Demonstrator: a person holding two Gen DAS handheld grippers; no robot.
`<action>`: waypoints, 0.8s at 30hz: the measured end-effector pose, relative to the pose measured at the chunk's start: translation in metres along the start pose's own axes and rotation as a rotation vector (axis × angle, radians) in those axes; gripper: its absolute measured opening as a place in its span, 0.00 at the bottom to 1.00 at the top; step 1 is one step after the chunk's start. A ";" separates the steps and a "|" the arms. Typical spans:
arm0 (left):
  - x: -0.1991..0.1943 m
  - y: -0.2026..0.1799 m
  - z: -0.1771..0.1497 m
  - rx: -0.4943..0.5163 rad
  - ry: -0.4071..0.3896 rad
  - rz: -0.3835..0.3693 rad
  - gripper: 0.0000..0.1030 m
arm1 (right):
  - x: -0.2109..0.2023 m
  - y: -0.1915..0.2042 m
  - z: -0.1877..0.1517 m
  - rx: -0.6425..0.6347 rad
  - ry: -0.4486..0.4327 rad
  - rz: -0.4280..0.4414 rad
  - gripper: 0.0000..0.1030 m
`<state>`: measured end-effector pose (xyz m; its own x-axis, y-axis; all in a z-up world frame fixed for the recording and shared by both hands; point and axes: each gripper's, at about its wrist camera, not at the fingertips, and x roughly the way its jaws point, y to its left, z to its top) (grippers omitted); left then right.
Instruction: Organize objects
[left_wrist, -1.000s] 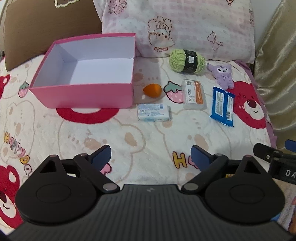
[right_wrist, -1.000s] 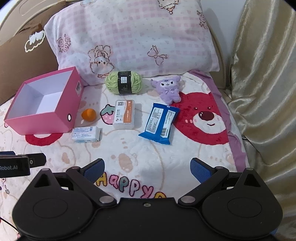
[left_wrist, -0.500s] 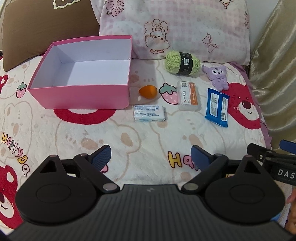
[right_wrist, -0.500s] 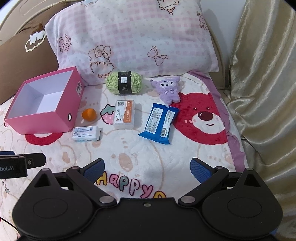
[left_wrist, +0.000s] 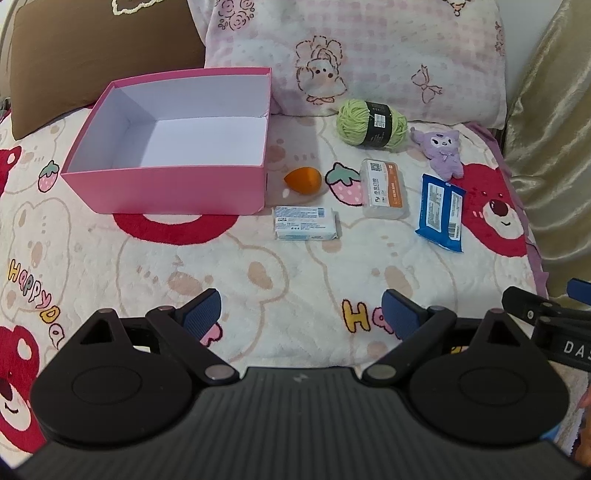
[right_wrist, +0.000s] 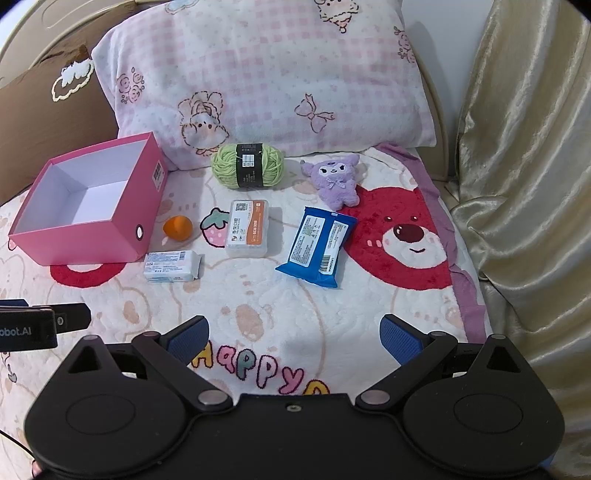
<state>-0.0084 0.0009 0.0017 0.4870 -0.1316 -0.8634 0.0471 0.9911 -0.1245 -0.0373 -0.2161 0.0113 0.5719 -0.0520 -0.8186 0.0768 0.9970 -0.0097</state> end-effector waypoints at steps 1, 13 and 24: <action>0.001 0.000 -0.001 -0.001 0.001 0.002 0.93 | 0.000 -0.001 0.000 -0.002 0.001 0.000 0.98; 0.004 0.000 -0.002 -0.002 0.015 0.005 0.94 | 0.002 0.002 -0.001 -0.010 0.007 -0.019 0.98; 0.007 0.004 -0.003 -0.005 0.020 0.005 0.94 | -0.001 0.002 -0.001 -0.001 -0.010 -0.015 0.98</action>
<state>-0.0076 0.0040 -0.0064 0.4694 -0.1273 -0.8738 0.0407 0.9916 -0.1226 -0.0390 -0.2144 0.0113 0.5785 -0.0677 -0.8129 0.0843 0.9962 -0.0229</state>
